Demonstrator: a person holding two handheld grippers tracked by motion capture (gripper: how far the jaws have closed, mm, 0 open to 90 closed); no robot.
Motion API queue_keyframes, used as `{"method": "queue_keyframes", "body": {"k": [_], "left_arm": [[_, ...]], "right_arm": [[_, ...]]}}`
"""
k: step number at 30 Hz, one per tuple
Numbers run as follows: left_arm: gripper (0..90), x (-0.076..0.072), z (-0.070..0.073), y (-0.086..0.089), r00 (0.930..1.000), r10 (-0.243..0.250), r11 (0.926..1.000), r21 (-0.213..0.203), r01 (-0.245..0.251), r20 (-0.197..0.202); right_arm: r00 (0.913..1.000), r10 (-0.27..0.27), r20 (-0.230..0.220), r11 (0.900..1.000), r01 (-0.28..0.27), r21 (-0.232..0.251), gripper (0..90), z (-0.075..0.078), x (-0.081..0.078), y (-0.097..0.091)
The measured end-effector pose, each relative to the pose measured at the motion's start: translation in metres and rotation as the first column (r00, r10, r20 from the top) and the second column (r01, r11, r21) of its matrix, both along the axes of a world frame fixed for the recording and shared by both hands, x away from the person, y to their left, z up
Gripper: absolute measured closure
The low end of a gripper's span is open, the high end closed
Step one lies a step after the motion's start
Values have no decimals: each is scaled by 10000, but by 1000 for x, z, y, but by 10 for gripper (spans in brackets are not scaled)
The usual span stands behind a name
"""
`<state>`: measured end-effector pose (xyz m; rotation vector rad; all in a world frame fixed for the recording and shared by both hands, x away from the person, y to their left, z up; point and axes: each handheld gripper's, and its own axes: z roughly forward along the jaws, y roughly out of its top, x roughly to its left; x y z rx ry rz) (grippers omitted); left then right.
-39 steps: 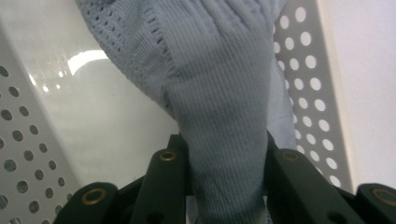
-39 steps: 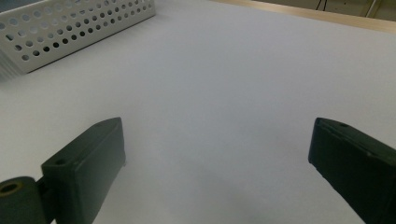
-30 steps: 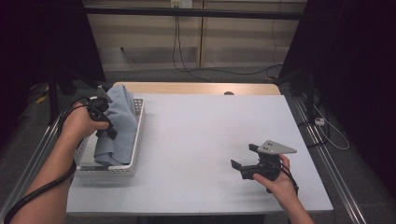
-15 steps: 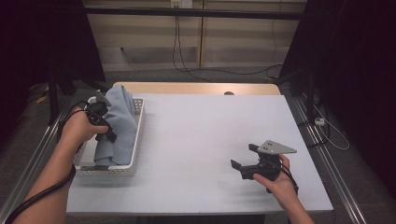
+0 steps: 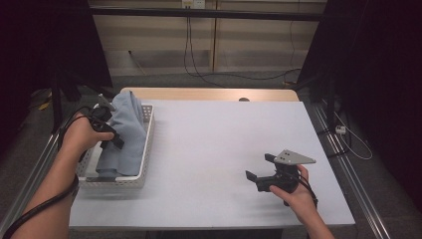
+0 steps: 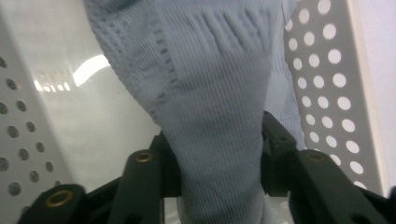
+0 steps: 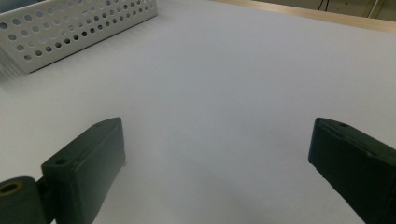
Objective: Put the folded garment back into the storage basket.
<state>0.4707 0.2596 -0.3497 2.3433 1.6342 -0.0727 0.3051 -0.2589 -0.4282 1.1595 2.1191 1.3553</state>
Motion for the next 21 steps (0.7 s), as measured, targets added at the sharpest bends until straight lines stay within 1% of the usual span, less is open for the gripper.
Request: {"method": "queue_keyframes", "body": {"k": [1, 5, 7, 10, 14, 17, 21], "left_arm": [[554, 0, 0, 0, 10000, 0, 10000, 0, 0, 0], [532, 0, 5, 4, 9996, 88, 10000, 22, -89, 253], [501, 1, 6, 6, 9993, 85, 9999, 95, -89, 363], [482, 1, 7, 8, 9987, 240, 9997, 0, -240, 446], [453, 2, 9, 10, 9983, 223, 9997, 11, -224, 544], [439, 2, 10, 11, 9971, 304, 9995, -34, -302, 694], [440, 3, 13, 11, 9972, 321, 9995, -58, -317, 669]], "right_arm": [[10000, 12, 6, 10000, -12, -6, 38, 0, 0, 0], [10000, 16, 5, 10000, -16, -15, 38, 0, 0, 0], [10000, 22, 10, 10000, -22, -13, 38, 0, 0, 0], [10000, 34, 22, 10000, -34, -8, 38, 0, 0, 0], [10000, 36, 16, 10000, -36, -11, 38, 0, 0, 0], [10000, 24, 16, 10000, -24, 4, 38, 0, 0, 0], [10000, 55, 18, 10000, -55, -12, 38, 0, 0, 1]]}}
